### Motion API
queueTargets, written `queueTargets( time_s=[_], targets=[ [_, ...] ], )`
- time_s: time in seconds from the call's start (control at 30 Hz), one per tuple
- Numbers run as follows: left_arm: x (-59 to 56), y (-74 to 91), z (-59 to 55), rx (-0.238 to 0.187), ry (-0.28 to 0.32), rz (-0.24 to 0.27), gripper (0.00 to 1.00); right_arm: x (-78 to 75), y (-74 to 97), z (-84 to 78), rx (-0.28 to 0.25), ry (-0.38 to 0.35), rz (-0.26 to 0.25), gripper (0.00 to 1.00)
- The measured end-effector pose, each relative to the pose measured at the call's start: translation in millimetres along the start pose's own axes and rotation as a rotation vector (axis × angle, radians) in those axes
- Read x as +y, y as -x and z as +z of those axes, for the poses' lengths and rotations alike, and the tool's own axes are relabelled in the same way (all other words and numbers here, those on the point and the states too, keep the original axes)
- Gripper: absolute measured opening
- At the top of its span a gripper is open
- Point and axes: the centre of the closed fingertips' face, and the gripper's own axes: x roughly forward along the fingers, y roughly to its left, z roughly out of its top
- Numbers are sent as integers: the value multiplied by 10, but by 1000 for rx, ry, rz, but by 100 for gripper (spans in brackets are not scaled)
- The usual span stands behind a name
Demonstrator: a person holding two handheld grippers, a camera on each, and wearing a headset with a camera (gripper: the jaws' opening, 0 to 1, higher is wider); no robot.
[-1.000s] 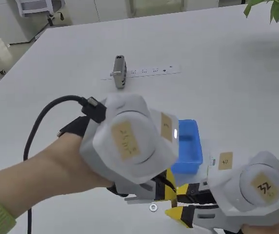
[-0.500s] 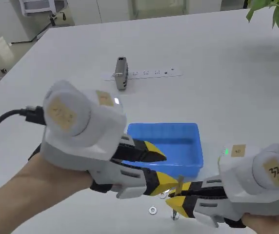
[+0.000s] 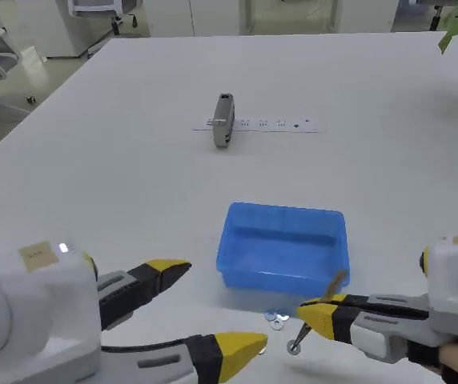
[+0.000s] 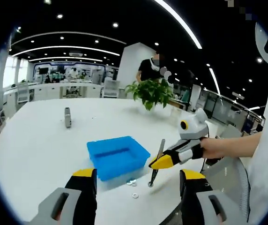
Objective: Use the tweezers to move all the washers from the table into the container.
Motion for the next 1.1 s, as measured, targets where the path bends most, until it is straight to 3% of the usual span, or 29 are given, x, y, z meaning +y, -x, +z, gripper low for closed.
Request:
queueTargets(
  time_s=[0.03, 0.17, 0.3, 0.5, 0.7, 0.83, 1.1],
  targets=[
    [36, 43, 18, -25, 5, 27, 74, 5, 9, 25, -9, -8, 3, 1],
    [97, 138, 1, -48, 4, 78, 79, 34, 48, 118, -28, -39, 12, 1],
    [113, 190, -14, -60, 4, 99, 85, 41, 86, 221, -58, -68, 21, 1],
    [126, 219, 12, -87, 12, 112, 88, 20, 172, 408, -98, -52, 4, 1],
    [118, 247, 20, -105, 9, 114, 89, 15, 308, 741, -145, 79, -61, 1],
    [131, 275, 13, -110, 13, 115, 89, 6, 339, 901, -138, 153, -96, 1],
    [153, 346, 82, -137, -3, 126, 91, -135, 307, 982, -81, 236, -146, 2]
  ],
)
